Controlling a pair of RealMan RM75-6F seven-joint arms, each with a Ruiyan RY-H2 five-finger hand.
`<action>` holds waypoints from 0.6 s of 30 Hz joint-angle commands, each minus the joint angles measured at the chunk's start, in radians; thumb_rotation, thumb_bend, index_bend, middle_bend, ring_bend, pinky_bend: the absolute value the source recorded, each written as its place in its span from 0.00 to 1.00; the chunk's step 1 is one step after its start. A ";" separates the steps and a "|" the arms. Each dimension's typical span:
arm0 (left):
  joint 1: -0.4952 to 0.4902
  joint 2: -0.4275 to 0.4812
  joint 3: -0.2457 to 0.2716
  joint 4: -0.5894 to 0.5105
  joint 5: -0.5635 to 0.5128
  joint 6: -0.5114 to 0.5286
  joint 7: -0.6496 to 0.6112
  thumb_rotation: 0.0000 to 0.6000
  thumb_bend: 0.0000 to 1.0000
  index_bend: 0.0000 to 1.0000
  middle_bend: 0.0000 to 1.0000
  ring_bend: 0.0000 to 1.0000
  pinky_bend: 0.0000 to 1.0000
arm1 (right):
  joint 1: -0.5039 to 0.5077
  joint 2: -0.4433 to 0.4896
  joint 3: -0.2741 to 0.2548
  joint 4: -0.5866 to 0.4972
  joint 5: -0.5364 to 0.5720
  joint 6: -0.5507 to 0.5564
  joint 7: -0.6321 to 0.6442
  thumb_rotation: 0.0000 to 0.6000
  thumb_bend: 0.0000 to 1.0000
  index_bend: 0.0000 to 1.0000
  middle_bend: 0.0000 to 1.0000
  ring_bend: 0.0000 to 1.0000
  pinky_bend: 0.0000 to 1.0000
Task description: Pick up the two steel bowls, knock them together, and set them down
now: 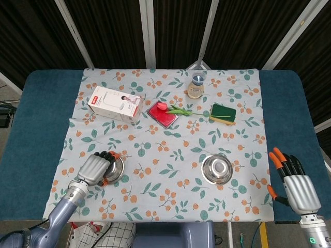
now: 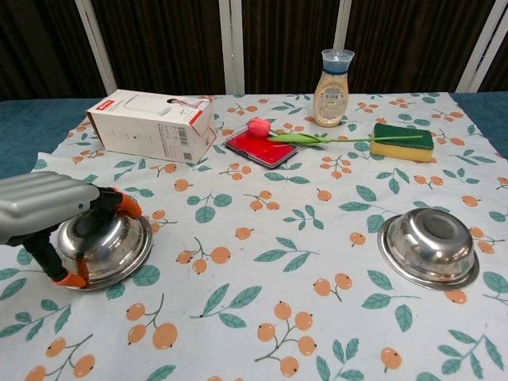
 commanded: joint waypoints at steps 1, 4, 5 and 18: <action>0.014 0.049 -0.001 -0.040 0.082 0.049 -0.099 1.00 0.45 0.45 0.59 0.48 0.74 | 0.015 -0.005 -0.001 0.006 -0.005 -0.023 0.004 1.00 0.38 0.00 0.00 0.00 0.05; 0.029 0.101 -0.009 -0.068 0.187 0.117 -0.216 1.00 0.46 0.45 0.59 0.48 0.74 | 0.048 -0.004 -0.005 0.005 -0.013 -0.081 -0.002 1.00 0.37 0.00 0.00 0.00 0.05; 0.034 0.114 -0.010 -0.070 0.220 0.139 -0.254 1.00 0.46 0.45 0.59 0.48 0.74 | 0.061 -0.003 -0.007 0.001 -0.018 -0.100 -0.004 1.00 0.37 0.00 0.00 0.00 0.05; 0.072 0.198 -0.019 -0.037 0.383 0.305 -0.507 1.00 0.46 0.43 0.59 0.48 0.74 | 0.271 -0.044 -0.027 -0.063 -0.068 -0.440 -0.046 1.00 0.30 0.00 0.00 0.00 0.07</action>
